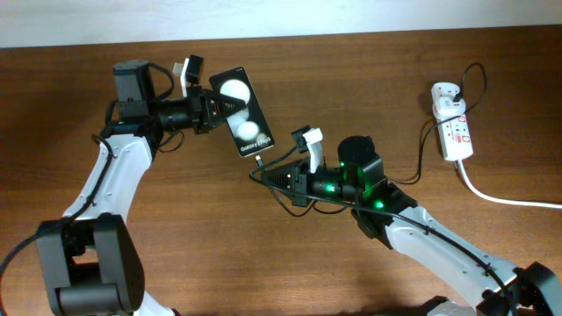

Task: Plug charger to phone and switch on socket
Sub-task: 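Push the USB-C connector up into the phone port with the right gripper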

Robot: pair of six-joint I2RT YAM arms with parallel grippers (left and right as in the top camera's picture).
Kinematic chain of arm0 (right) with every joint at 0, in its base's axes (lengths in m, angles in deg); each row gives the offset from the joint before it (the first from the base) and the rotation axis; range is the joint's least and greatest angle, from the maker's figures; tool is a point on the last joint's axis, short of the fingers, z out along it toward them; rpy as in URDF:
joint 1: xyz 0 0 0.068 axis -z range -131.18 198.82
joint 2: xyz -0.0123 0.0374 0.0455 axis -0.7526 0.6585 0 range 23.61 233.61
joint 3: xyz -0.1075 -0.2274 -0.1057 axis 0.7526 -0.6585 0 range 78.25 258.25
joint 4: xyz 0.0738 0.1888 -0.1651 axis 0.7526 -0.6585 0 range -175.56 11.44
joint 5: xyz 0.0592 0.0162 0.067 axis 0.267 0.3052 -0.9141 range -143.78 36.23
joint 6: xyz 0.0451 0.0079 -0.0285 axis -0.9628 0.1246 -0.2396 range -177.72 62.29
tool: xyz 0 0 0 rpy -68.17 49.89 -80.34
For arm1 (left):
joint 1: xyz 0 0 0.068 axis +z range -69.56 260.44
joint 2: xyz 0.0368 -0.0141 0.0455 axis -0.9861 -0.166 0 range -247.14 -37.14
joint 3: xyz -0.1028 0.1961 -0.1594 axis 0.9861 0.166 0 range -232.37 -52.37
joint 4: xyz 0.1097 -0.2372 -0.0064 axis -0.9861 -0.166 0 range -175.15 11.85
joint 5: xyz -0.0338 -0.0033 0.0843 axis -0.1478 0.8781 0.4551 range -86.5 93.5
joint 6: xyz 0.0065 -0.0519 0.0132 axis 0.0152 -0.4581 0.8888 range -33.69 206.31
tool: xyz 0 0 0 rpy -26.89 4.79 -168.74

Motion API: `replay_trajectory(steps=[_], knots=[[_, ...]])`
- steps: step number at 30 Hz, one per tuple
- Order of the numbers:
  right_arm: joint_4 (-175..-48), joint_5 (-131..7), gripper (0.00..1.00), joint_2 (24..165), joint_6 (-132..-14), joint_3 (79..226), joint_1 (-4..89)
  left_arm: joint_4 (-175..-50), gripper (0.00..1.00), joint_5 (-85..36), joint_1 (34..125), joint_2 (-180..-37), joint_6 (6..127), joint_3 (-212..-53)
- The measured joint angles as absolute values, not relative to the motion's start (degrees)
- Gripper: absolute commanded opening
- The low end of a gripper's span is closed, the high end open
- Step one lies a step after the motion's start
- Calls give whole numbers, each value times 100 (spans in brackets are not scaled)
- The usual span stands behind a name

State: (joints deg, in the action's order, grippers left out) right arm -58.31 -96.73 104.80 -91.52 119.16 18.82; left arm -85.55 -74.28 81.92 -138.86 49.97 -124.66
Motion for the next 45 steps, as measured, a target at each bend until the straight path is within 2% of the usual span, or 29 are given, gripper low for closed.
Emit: replay_trajectory(steps=[45], knots=[[-5835, -9682, 4, 10480, -9025, 11916, 1980, -8553, 0, -7753, 8185, -13886, 5135, -12468]])
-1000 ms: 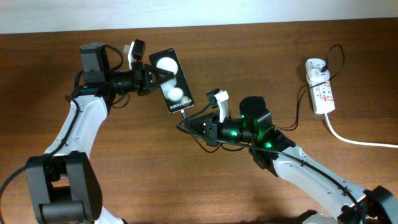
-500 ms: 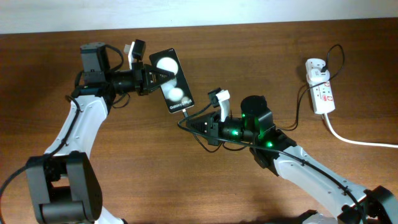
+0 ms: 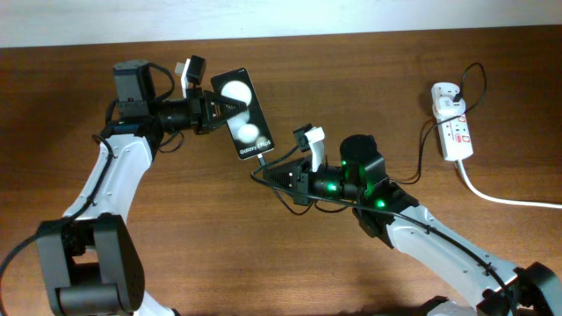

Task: Plug charger to phone and switch on socket
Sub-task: 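Push the USB-C connector up into the phone port with the right gripper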

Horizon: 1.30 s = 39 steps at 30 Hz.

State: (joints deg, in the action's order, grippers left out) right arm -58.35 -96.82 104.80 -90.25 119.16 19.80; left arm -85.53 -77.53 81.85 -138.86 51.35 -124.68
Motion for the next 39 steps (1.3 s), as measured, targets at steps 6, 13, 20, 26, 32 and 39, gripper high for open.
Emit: replay_trajectory(steps=[6, 13, 20, 26, 32, 39], knots=[[-5813, -9682, 4, 10480, -9027, 11916, 1980, -8553, 0, -7753, 8185, -13886, 5135, -12466], [-5835, -9739, 4, 10480, -9025, 11916, 1980, -8553, 0, -7710, 8185, -13886, 5137, -12466], [-5835, -9746, 4, 10480, -9023, 11916, 1980, -8553, 0, -7683, 8185, -13886, 5135, -12468], [-5835, -9746, 4, 10480, -9025, 11916, 1980, -8553, 0, -7642, 8185, -13886, 5135, -12468], [-5835, -9746, 4, 10480, -9025, 11916, 1980, -8553, 0, -7618, 8185, -13886, 5137, -12466], [-5835, -9743, 4, 10480, -9027, 11916, 1980, -8553, 0, -7600, 8185, -13886, 5137, -12468]])
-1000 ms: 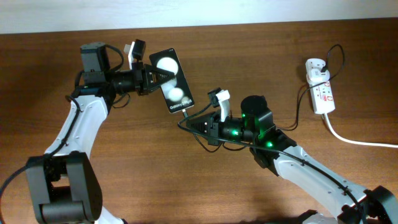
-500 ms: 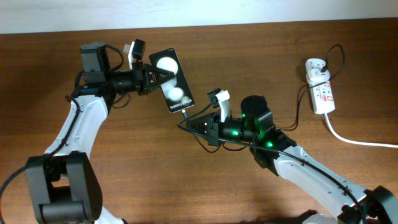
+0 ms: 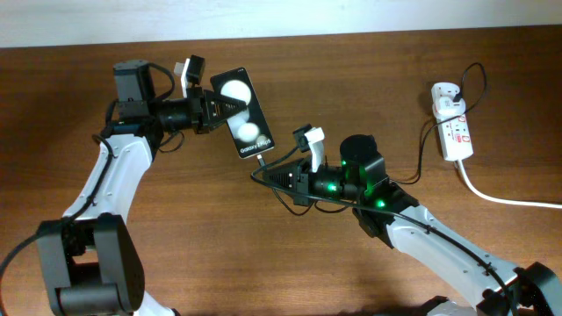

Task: Plug charger to phone and switch on socket
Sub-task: 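Push the USB-C connector up into the phone port with the right gripper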

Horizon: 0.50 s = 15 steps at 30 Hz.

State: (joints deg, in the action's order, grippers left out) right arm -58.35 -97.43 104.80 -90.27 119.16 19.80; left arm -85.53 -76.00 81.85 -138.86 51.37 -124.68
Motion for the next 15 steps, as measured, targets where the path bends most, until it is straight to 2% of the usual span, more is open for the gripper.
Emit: replay_trajectory(steps=[15], knots=[[-5942, -9739, 4, 10480, -9031, 11916, 1980, -8546, 0, -7600, 8109, -13886, 5290, -12468]])
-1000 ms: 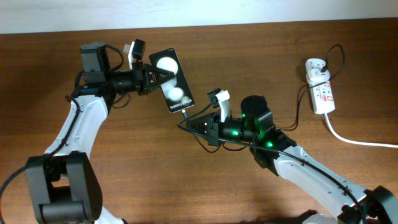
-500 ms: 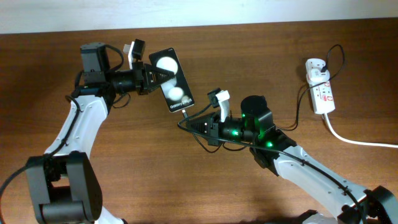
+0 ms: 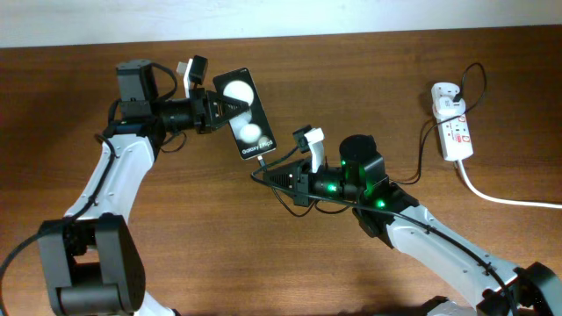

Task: Plug charger to phone and switch on socket
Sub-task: 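Push the USB-C connector up into the phone port with the right gripper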

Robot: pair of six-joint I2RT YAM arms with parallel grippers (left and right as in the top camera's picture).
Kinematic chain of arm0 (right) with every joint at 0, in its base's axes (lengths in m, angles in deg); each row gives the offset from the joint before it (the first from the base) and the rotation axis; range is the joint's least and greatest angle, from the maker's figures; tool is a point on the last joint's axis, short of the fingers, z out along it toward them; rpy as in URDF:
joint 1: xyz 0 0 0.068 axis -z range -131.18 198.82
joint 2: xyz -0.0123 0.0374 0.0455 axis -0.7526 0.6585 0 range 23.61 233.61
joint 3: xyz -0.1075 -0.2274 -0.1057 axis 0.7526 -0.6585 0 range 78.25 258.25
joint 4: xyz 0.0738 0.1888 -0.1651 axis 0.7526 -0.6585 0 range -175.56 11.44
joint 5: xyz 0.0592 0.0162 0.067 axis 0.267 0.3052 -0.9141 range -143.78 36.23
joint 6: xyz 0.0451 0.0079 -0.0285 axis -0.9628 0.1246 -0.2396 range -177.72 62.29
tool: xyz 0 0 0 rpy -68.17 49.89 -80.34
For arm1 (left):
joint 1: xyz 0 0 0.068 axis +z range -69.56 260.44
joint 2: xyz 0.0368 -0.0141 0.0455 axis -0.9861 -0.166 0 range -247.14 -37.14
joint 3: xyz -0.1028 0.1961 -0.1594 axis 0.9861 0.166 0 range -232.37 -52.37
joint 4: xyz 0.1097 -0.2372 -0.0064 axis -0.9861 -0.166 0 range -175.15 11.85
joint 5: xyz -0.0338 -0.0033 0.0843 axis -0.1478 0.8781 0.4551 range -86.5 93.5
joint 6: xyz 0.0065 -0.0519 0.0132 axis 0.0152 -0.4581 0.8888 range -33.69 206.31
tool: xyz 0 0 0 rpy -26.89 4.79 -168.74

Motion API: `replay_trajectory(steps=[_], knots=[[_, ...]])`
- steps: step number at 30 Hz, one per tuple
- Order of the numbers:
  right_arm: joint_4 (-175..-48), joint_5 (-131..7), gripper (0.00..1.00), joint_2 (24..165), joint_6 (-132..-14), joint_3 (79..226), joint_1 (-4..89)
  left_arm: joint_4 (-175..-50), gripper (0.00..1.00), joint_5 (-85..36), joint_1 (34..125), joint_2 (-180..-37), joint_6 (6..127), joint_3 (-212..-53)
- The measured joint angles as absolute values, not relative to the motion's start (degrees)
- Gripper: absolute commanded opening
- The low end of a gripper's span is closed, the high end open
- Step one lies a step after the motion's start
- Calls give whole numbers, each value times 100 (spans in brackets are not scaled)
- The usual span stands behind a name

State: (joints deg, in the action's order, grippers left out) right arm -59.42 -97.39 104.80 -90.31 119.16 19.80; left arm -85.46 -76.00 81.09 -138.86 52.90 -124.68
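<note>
A black phone [image 3: 247, 116] with two glare spots on its screen is held off the table, tilted, and my left gripper [image 3: 218, 107] is shut on its left edge. The charger plug [image 3: 260, 160] sits at the phone's bottom edge; whether it is fully seated cannot be told. My right gripper [image 3: 270, 174] is just below it, apparently shut on the black charger cable [image 3: 263, 184]. That cable runs right, past the arm, to a white adapter [image 3: 445, 96] in the white socket strip [image 3: 457, 133] at the far right.
The strip's white mains lead [image 3: 500, 198] trails off the right edge of the brown wooden table [image 3: 176, 246]. A pale wall edge runs along the back. Both arms meet over the middle of the table.
The left arm and the phone have shifted a few pixels right and up. The right gripper and the plug stay at the phone's bottom edge.
All through, my left gripper held the tilted phone and my right gripper held the cable end at its bottom edge. The phone sat a touch lower and closer to the plug by the second moment, stayed so, and now has nudged right and up.
</note>
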Motion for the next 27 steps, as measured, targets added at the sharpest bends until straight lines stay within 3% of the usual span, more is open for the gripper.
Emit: replay_trajectory(steps=[27], knots=[[-6025, -9840, 4, 10484, -9075, 11916, 2109, -8538, 0, -7404, 7982, -13886, 5526, -12468]])
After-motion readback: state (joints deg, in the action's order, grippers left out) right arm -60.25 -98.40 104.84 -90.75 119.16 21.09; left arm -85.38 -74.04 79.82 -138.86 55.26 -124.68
